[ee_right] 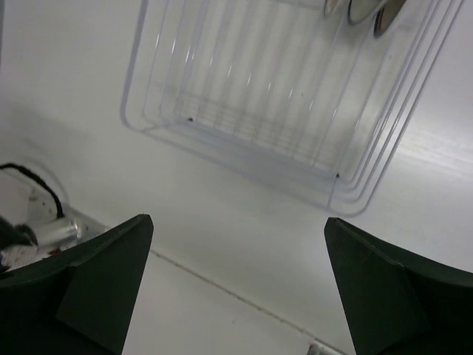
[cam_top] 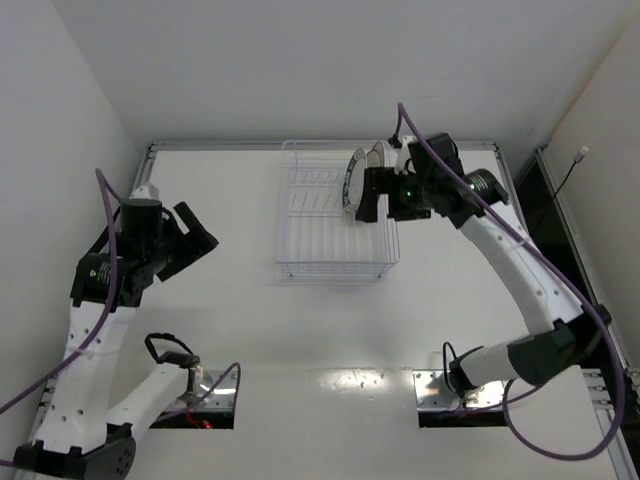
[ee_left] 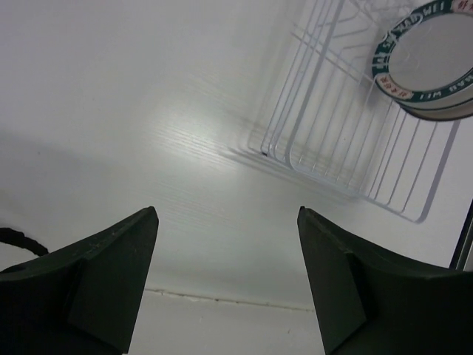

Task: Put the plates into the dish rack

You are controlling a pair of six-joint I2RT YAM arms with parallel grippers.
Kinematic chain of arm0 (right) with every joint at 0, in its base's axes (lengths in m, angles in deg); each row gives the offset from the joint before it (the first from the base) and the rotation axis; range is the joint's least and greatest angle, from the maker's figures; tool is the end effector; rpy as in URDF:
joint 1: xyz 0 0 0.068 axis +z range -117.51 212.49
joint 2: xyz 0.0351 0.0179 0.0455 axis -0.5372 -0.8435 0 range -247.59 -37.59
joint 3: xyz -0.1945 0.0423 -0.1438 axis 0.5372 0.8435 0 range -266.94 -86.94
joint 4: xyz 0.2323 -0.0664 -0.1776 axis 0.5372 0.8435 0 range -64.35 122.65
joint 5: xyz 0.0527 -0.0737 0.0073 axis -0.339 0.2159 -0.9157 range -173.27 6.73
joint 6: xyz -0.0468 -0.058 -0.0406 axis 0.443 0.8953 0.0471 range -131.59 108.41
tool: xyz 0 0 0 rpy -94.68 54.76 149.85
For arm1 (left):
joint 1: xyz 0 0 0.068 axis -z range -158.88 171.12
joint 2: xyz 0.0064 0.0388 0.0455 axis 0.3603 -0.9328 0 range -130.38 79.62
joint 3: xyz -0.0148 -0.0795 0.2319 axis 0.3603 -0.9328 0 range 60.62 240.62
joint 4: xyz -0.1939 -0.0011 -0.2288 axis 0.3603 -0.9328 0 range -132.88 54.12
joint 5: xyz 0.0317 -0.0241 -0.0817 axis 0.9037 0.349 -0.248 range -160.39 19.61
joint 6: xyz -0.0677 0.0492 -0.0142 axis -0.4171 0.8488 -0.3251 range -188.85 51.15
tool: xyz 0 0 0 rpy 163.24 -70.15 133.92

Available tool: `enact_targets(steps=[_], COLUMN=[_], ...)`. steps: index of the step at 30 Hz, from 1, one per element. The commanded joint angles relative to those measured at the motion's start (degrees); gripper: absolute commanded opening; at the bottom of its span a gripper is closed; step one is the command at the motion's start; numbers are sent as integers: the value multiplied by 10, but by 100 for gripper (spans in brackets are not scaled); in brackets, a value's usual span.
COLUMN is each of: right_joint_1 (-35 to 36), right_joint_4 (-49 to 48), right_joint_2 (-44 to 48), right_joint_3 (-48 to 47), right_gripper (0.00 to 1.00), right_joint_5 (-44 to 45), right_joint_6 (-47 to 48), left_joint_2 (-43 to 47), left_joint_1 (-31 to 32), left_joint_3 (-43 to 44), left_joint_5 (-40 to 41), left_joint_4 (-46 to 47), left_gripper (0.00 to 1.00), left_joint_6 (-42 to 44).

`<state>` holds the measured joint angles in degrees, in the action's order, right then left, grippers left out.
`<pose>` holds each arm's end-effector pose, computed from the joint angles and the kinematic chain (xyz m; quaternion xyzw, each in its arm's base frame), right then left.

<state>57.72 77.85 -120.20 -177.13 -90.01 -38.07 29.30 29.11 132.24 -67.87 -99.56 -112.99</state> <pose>0.3312 0.1658 0.3404 -0.0127 0.9212 0.2167 0.3229 0.2218 -0.0278 0.3545 -0.2922 0.8668 -0.1592 0.3714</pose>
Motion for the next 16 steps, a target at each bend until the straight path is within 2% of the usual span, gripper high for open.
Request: enact_targets(steps=[1, 3, 5, 7, 11, 16], right_joint_1=[-4, -4, -4, -9, -9, -9], right_joint_4=[-45, -29, -23, -15, -7, -2], right_joint_2=[73, 101, 116, 123, 128, 128], right_joint_3=[61, 82, 92, 97, 92, 86], right_gripper=[100, 100, 100, 100, 100, 100], right_joint_5=[-42, -15, 1, 17, 50, 83], right_joint_6=[-28, -28, -22, -16, -10, -5], left_joint_2=[47, 83, 102, 109, 81, 17], left_joint_1=[7, 7, 7, 7, 12, 31], left_joint_3=[-38, -79, -105, -132, -138, -116], left_joint_5=[60, 71, 71, 60, 7, 45], left_joint_4=[106, 187, 239, 301, 346, 359], left_gripper=[74, 77, 88, 90, 91, 93], left_joint_6=[-31, -13, 10, 55, 154, 222])
